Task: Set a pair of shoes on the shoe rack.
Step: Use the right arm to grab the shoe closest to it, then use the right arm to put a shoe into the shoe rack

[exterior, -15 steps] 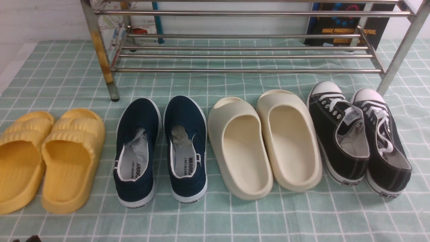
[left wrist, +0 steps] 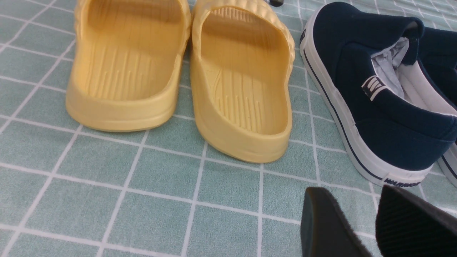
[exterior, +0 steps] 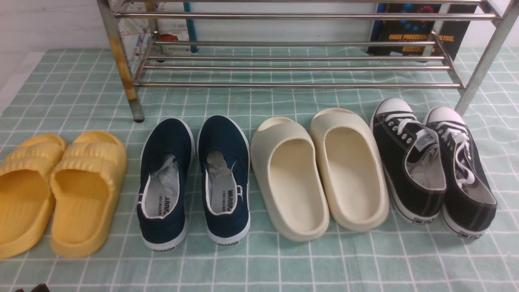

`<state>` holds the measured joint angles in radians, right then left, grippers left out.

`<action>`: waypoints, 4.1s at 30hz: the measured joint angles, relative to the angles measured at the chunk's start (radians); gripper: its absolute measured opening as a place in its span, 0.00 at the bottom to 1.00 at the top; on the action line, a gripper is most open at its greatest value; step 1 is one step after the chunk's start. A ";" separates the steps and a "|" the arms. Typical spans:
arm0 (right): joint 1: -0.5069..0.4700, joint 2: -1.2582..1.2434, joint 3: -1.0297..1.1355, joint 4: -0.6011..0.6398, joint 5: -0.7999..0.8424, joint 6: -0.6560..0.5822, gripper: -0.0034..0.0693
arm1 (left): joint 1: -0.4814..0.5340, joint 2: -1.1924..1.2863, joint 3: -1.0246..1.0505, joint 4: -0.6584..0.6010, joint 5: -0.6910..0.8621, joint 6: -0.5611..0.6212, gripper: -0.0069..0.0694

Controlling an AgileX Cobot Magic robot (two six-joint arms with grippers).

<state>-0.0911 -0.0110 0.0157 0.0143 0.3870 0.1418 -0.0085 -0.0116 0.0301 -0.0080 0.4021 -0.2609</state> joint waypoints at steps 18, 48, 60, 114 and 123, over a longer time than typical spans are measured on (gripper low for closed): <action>0.000 0.000 0.004 0.000 -0.031 0.004 0.26 | 0.000 0.000 0.000 0.000 0.000 0.000 0.40; 0.000 0.361 -0.466 -0.294 -0.617 0.310 0.04 | 0.000 0.000 0.000 0.000 0.000 0.000 0.40; 0.200 0.947 -0.868 -0.322 0.138 0.248 0.05 | 0.000 0.000 0.000 0.000 0.000 0.000 0.40; 0.411 1.881 -1.596 -0.193 0.336 -0.094 0.07 | 0.000 0.000 0.000 0.000 0.000 0.000 0.40; 0.352 2.089 -1.865 -0.182 0.343 -0.072 0.07 | 0.000 0.000 0.000 0.000 0.000 0.000 0.40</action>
<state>0.2607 2.0781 -1.8497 -0.1680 0.7303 0.0701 -0.0085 -0.0116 0.0301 -0.0080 0.4021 -0.2609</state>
